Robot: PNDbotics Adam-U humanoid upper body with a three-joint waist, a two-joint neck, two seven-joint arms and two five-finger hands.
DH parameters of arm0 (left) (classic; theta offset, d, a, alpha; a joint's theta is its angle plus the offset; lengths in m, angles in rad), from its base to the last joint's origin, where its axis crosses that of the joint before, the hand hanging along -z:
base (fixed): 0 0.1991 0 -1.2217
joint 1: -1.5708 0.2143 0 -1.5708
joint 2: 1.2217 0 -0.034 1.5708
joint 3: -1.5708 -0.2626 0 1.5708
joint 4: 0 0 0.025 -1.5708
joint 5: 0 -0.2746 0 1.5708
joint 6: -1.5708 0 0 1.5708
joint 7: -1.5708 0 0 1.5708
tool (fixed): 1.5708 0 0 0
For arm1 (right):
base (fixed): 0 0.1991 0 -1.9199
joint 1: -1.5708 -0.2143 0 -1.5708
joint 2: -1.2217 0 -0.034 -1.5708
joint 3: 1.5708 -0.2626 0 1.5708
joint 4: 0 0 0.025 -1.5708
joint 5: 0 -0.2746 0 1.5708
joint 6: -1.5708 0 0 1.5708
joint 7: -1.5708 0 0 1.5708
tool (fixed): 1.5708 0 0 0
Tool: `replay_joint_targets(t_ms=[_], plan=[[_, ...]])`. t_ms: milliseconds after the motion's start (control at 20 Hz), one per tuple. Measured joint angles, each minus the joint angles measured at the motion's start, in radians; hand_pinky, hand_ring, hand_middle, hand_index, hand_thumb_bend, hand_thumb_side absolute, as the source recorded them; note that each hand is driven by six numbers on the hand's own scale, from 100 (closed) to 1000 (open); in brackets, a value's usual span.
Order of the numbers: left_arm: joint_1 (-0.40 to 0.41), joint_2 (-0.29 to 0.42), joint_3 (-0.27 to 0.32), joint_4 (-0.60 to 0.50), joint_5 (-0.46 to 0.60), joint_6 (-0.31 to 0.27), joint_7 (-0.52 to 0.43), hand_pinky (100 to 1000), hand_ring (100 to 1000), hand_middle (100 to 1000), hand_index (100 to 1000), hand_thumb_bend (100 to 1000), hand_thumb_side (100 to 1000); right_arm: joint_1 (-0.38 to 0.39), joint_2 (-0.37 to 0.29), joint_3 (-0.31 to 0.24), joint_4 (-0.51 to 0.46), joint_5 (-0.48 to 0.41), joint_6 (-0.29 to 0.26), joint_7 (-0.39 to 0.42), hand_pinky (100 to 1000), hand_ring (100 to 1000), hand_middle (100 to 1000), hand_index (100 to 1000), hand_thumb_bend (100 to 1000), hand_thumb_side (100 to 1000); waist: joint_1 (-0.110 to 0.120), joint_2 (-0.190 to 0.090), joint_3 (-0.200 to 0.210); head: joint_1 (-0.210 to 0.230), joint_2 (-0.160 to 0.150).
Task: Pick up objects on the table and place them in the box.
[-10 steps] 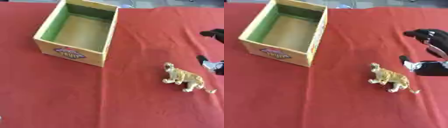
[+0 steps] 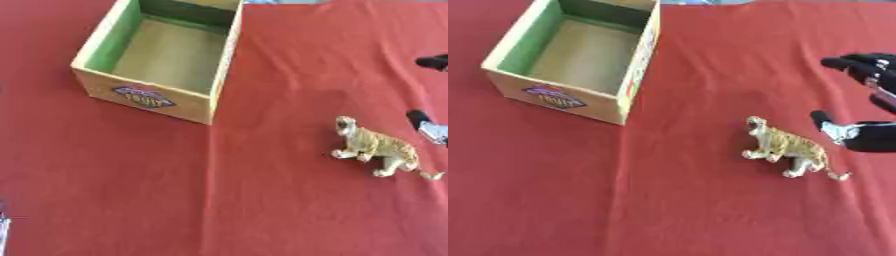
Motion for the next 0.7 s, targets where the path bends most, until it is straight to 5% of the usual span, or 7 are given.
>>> replay_joint_targets(t_ms=[700], plan=[[0.000, 0.000, 0.000, 0.000, 0.011, 0.003, -0.007, 512, 447, 557, 690, 100, 566, -0.003, -0.028, 0.116, 0.000, 0.072, 0.089, 0.143, 961, 933, 889, 1000, 408, 675, -0.003, -0.031, 0.008, -0.022, 0.012]])
